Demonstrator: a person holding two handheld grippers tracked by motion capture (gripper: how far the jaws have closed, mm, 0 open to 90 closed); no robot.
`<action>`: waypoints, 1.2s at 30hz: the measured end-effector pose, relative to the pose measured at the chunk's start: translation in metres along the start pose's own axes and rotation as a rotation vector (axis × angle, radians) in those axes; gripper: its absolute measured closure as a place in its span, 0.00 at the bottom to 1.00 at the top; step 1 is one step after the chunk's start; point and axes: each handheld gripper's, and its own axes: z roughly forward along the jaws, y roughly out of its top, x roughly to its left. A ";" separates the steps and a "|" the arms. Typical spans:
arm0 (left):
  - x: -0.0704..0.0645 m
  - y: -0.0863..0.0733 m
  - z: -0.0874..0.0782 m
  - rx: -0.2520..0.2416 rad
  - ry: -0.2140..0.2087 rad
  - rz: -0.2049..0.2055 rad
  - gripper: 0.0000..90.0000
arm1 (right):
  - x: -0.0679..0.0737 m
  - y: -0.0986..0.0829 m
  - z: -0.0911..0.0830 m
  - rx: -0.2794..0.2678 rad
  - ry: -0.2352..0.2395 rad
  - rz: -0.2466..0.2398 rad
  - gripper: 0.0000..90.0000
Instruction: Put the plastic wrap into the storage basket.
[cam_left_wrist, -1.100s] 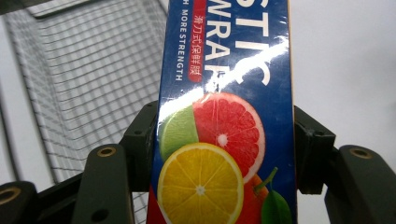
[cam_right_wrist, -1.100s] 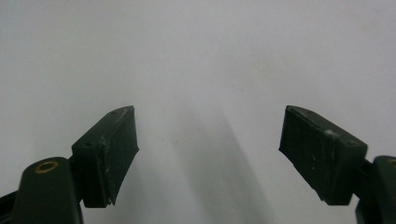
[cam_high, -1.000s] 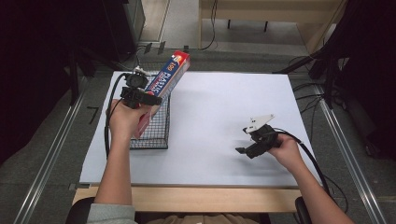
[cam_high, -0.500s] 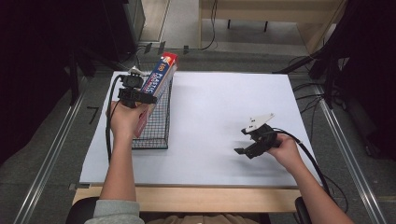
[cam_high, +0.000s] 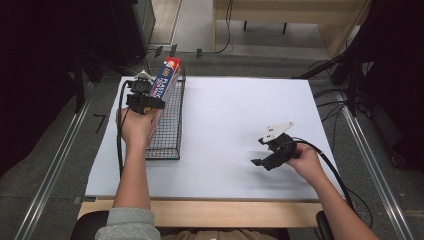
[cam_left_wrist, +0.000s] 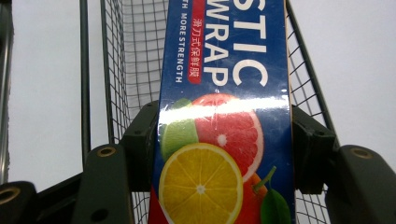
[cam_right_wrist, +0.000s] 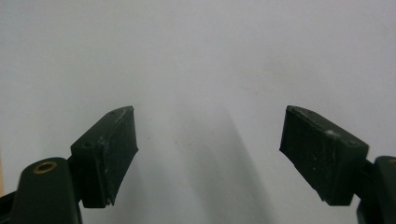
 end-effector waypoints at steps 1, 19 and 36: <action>0.000 0.000 0.001 0.009 -0.001 0.001 0.44 | 0.000 0.000 0.000 -0.001 -0.003 -0.003 0.21; -0.003 -0.013 0.030 0.044 -0.021 -0.009 0.44 | -0.001 0.000 0.000 -0.001 0.000 0.002 0.21; -0.014 -0.017 0.047 0.084 0.039 0.031 0.44 | -0.001 0.000 0.000 -0.001 0.002 -0.003 0.21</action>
